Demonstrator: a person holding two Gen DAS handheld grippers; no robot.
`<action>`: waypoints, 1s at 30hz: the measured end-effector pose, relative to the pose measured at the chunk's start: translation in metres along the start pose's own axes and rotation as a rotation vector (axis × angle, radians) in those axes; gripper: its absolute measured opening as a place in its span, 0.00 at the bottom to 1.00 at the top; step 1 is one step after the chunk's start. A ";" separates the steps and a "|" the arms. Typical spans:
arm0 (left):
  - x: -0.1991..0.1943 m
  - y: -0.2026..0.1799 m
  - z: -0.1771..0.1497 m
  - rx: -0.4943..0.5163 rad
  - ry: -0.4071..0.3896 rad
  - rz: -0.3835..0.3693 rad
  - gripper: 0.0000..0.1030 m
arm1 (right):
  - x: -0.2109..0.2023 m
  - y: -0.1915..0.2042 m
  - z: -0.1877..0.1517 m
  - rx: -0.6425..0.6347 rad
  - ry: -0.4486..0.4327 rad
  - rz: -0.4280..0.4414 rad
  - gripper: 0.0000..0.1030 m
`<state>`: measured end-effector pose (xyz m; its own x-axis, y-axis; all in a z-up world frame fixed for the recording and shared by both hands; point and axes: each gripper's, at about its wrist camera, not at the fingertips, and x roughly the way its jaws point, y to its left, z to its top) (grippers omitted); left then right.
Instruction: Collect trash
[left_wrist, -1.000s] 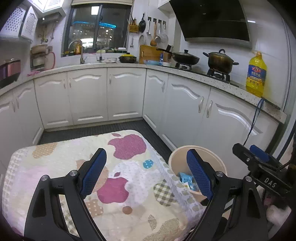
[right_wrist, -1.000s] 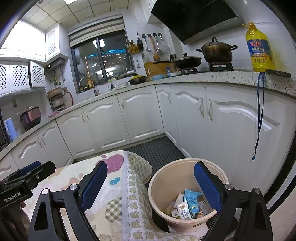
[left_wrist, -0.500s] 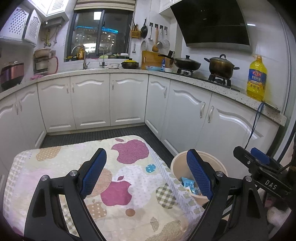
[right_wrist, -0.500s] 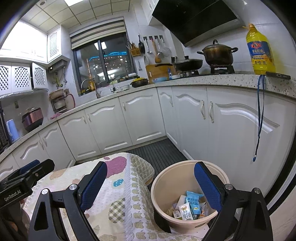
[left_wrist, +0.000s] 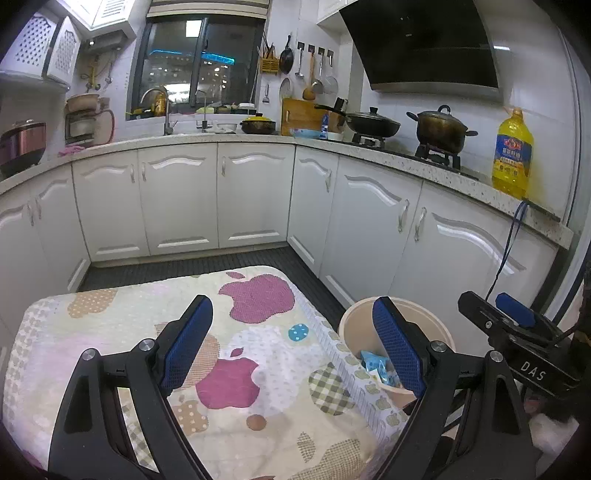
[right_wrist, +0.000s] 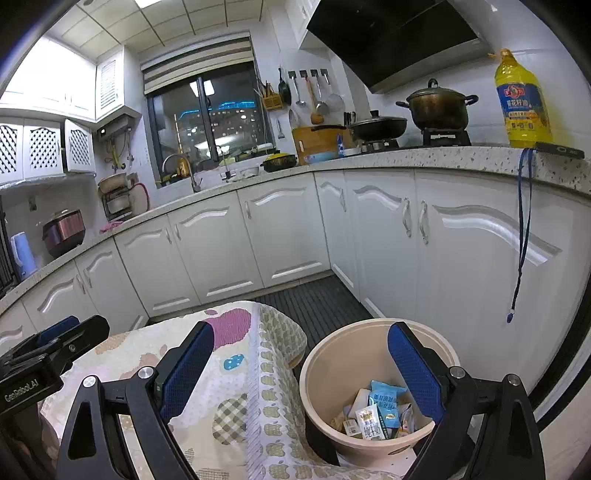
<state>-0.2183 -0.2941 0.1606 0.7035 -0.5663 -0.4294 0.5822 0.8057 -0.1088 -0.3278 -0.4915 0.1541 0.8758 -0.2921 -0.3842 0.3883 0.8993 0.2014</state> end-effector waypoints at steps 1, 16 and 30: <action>0.001 0.000 0.000 0.001 0.002 -0.002 0.86 | 0.001 0.000 0.000 0.001 0.002 0.000 0.91; 0.024 0.002 -0.003 -0.006 0.038 -0.026 0.86 | 0.023 -0.001 -0.003 -0.003 0.030 0.004 0.91; 0.024 0.001 -0.005 0.009 0.049 -0.033 0.86 | 0.020 -0.002 -0.003 -0.006 0.026 0.006 0.91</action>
<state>-0.2028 -0.3057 0.1461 0.6629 -0.5835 -0.4691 0.6086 0.7849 -0.1163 -0.3119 -0.4978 0.1431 0.8702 -0.2784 -0.4066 0.3815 0.9028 0.1983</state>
